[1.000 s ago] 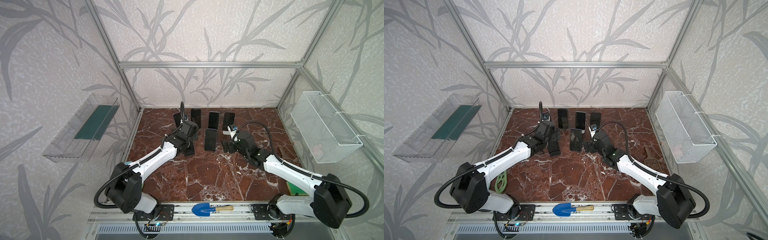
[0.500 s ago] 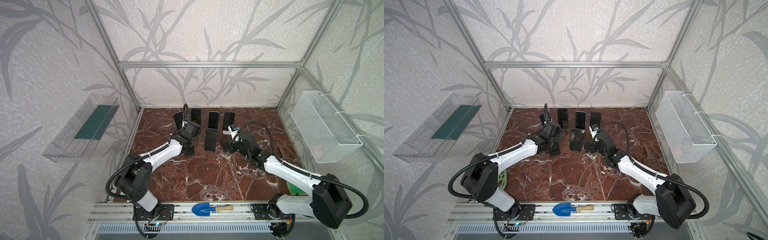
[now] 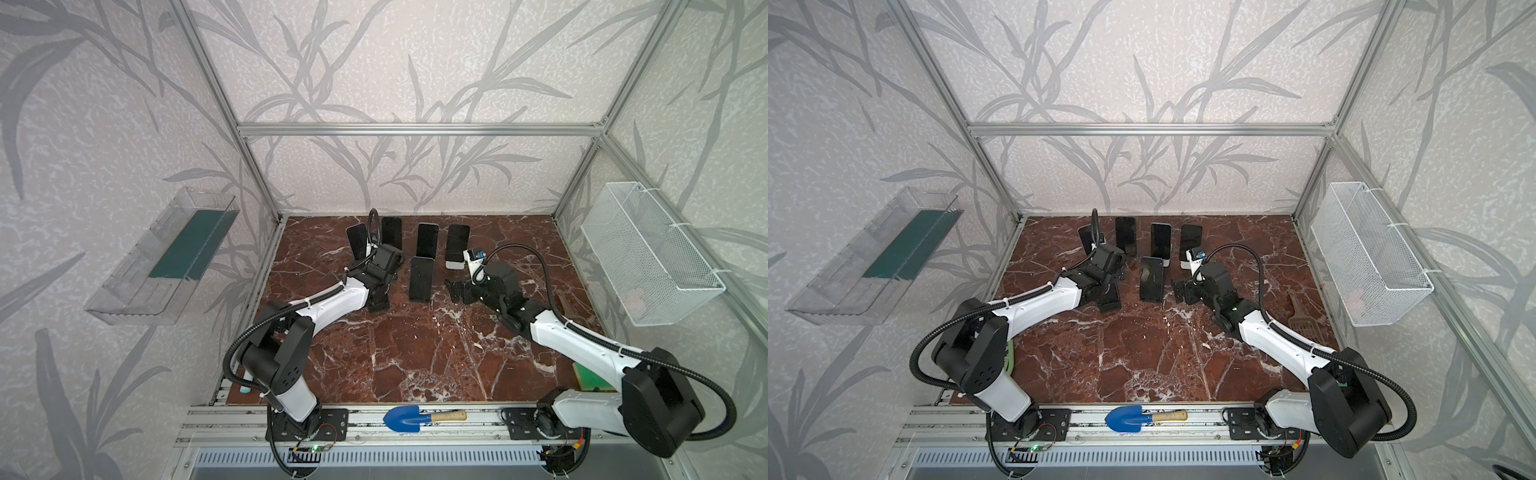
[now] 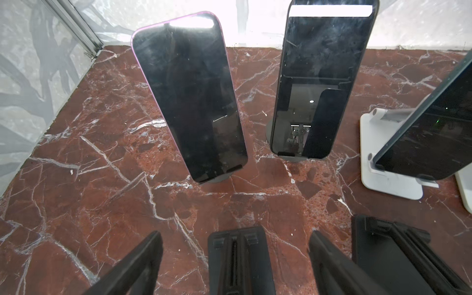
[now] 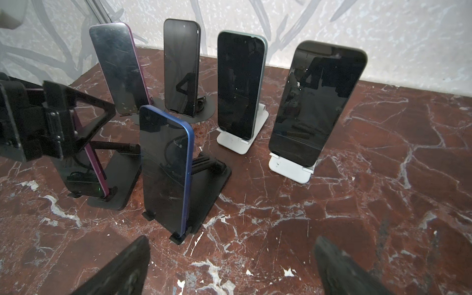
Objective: Remove the phone from the phone stand
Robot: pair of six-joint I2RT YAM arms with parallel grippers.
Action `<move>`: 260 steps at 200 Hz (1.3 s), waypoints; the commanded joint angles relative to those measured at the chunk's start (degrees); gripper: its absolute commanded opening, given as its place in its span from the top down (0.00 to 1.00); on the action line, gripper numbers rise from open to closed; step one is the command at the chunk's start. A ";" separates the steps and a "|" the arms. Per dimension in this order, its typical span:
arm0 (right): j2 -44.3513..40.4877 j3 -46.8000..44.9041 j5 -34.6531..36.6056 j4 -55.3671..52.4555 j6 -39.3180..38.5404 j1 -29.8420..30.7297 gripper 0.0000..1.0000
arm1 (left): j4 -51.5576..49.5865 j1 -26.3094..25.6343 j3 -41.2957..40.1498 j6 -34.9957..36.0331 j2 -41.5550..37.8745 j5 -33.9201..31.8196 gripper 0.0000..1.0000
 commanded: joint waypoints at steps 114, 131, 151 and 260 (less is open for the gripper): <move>-1.51 -0.39 -2.28 1.31 3.07 -1.75 0.01 | 3.42 1.18 -2.72 -1.07 1.59 -1.69 0.19; -1.47 -0.31 -2.38 1.40 3.16 -1.70 0.01 | 3.42 1.18 -2.74 -1.38 1.93 -1.51 0.20; -1.36 -0.31 -2.56 1.49 3.33 -1.72 0.01 | 3.11 1.25 -2.73 -1.60 1.91 -1.70 0.25; -1.67 -0.15 -2.73 1.41 2.92 -1.80 0.01 | 5.86 1.30 -4.57 -0.15 0.86 -0.69 0.36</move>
